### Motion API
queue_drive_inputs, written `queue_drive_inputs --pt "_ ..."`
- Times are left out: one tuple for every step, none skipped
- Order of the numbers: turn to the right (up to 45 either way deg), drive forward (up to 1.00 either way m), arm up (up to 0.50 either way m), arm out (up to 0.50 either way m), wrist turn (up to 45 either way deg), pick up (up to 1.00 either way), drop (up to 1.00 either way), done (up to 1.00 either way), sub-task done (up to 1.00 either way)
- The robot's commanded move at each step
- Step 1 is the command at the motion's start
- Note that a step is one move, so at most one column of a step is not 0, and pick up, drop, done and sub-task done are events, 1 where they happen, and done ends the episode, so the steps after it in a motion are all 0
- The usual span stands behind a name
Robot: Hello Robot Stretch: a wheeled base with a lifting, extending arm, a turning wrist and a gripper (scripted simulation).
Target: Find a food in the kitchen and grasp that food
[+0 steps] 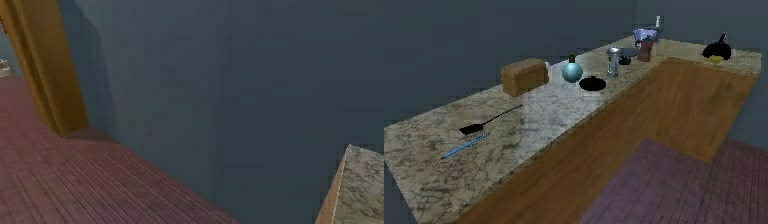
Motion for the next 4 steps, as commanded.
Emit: queue_drive_inputs --pt "-9.0 0.0 0.0 0.0 0.0 0.0 0.0 0.0 0.0" --pt "45.0 0.0 0.0 0.0 0.0 0.0 0.0 0.0 0.0" --pt "45.0 0.0 0.0 0.0 0.0 0.0 0.0 0.0 0.0" --pt "21.0 0.0 0.0 0.0 0.0 0.0 0.0 0.0 0.0"
